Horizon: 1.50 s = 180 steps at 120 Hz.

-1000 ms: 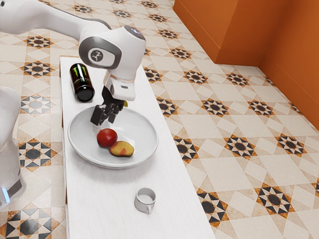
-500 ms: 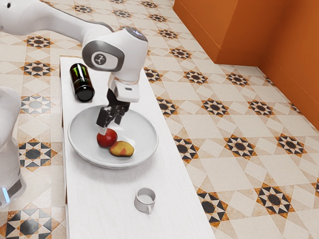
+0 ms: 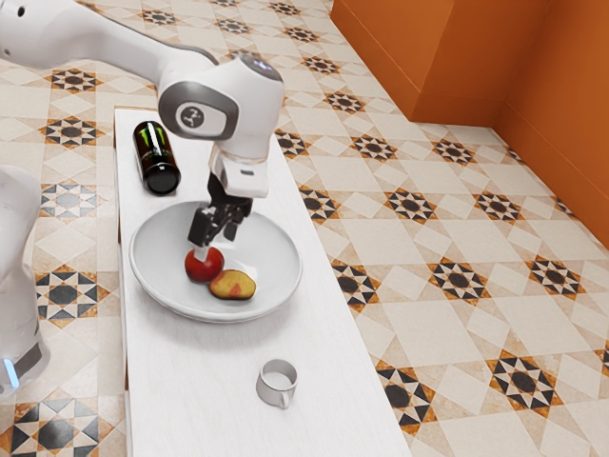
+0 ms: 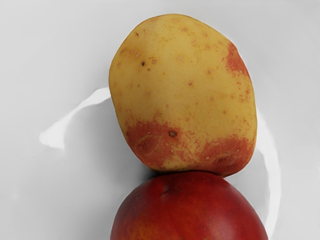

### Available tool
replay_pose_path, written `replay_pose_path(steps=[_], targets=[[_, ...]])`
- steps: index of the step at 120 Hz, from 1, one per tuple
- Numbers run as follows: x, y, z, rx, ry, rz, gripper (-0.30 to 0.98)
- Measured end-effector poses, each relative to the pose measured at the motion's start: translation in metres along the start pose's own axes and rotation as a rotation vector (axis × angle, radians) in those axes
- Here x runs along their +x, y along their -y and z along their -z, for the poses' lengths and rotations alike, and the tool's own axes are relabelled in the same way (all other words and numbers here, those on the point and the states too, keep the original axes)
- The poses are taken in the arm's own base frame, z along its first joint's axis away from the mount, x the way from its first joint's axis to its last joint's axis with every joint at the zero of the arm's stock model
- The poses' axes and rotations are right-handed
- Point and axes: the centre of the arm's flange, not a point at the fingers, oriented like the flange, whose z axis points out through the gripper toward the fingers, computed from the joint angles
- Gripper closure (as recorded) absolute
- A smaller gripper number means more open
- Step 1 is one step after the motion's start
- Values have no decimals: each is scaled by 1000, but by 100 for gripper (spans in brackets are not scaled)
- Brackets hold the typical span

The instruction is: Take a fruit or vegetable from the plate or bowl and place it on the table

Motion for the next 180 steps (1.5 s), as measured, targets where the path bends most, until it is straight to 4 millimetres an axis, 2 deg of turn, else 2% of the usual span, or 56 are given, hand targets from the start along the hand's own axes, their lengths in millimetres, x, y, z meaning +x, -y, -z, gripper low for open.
replay_pose_path(steps=[15,57,94,132,180], targets=[[3,-8,1,1,-6,-21,0],[-2,-12,-5,-21,7,-25,0],[-5,-16,-22,-62,30,-19,0],[-8,-17,-33,-83,39,-9,0],[-8,-16,-35,-85,35,-1,0]])
